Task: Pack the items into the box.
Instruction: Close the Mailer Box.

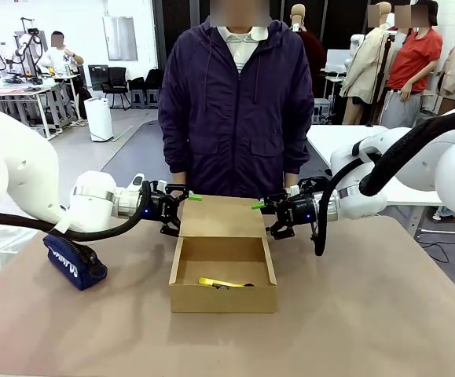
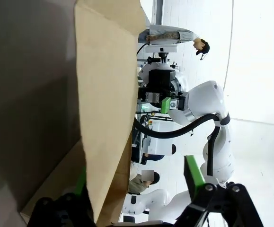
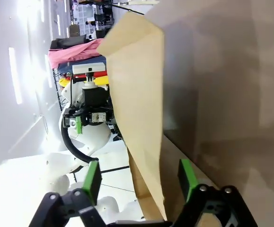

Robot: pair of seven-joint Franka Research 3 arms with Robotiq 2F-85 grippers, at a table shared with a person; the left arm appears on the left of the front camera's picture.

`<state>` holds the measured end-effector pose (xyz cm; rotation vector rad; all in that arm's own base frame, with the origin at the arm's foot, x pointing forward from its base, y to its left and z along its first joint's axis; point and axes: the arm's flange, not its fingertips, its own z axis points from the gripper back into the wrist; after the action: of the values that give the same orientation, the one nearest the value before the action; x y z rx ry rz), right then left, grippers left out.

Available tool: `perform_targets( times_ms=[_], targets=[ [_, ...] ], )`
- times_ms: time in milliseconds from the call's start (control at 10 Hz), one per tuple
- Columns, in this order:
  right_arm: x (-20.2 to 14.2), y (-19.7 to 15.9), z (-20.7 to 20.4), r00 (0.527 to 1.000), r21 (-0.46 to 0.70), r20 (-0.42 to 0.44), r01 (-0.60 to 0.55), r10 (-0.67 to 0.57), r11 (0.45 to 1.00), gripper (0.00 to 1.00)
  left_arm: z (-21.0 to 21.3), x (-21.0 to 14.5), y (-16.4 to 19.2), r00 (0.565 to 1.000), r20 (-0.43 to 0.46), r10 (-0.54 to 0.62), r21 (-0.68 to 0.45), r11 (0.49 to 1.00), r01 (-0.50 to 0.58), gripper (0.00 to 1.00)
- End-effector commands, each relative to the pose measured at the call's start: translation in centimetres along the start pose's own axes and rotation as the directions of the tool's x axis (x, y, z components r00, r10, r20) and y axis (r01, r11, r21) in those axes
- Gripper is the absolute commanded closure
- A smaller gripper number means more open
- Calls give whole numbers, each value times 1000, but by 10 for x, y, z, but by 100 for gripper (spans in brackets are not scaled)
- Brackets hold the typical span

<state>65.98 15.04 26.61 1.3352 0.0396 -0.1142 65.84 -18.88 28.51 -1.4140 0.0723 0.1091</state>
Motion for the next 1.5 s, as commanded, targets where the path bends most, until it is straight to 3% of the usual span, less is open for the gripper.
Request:
perform_targets(
  times_ms=[0,500,600,1100,1200,1300,1400],
  targets=[
    [3,4,0,997,56,53,-55,52,997,40,0,3,-7,1000,6,-25,-19,999,25,39],
    [-2,16,4,986,75,59,-161,156,984,40,13,2,-6,991,105,-86,-32,995,90,39],
    [-6,22,4,985,140,18,-172,171,975,40,17,0,-9,993,91,-71,-66,995,77,39],
    [-33,51,26,908,151,160,-411,388,899,40,42,-29,-54,956,180,-232,-153,953,261,39],
    [-39,55,27,911,149,152,-405,384,902,40,45,-38,-63,957,130,-260,-203,938,282,39],
    [-45,56,25,916,148,153,-392,370,908,40,45,-41,-67,957,140,-256,-213,936,281,39],
    [-49,57,23,919,127,151,-382,363,915,40,40,-18,-65,965,151,-215,-155,959,238,39]
  ],
)
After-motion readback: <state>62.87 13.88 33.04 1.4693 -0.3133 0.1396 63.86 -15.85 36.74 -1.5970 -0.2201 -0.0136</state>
